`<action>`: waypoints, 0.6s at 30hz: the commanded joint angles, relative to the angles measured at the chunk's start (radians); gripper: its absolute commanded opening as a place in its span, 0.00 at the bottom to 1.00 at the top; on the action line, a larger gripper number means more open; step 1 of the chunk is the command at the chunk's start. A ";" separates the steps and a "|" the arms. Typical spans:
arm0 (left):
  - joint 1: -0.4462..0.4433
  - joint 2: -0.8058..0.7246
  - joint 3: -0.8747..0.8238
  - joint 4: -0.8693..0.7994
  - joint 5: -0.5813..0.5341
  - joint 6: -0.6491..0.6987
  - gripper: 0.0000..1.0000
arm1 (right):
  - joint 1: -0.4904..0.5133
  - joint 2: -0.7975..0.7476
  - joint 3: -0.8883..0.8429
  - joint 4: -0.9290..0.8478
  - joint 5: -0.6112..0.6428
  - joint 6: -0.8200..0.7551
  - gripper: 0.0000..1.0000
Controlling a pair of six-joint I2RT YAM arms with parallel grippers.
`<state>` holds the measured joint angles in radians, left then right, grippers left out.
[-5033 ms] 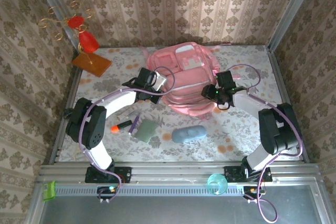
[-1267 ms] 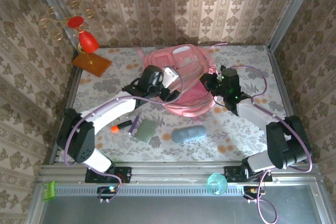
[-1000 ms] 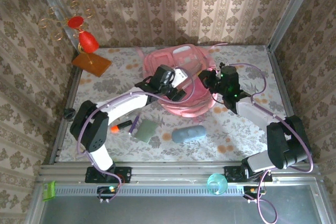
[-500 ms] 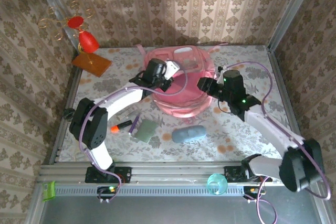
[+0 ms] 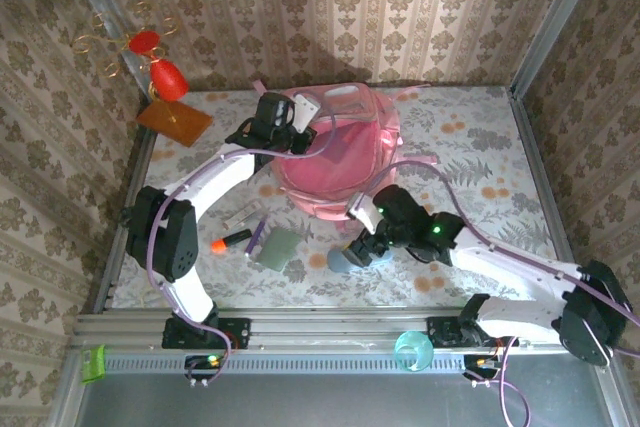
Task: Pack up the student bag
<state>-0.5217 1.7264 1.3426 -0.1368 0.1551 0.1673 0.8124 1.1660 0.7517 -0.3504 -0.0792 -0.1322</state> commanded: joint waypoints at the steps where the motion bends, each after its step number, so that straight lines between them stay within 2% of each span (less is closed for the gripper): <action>1: 0.009 -0.025 0.055 0.042 0.056 -0.047 0.00 | 0.045 0.057 0.031 -0.118 0.033 -0.277 1.00; 7: 0.012 -0.023 0.059 0.021 0.066 -0.034 0.00 | 0.069 0.189 0.056 -0.166 0.092 -0.394 1.00; 11: 0.012 -0.021 0.059 0.019 0.072 -0.030 0.00 | 0.069 0.304 0.069 -0.124 0.132 -0.431 1.00; 14: 0.011 -0.017 0.064 0.011 0.082 -0.025 0.00 | 0.065 0.360 0.069 -0.064 0.104 -0.450 1.00; 18: 0.011 -0.014 0.076 0.001 0.086 -0.029 0.00 | 0.069 0.429 0.084 -0.034 0.079 -0.457 0.89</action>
<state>-0.5152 1.7264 1.3560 -0.1673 0.1921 0.1677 0.8761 1.5616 0.8040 -0.4210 0.0006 -0.5518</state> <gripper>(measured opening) 0.131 0.914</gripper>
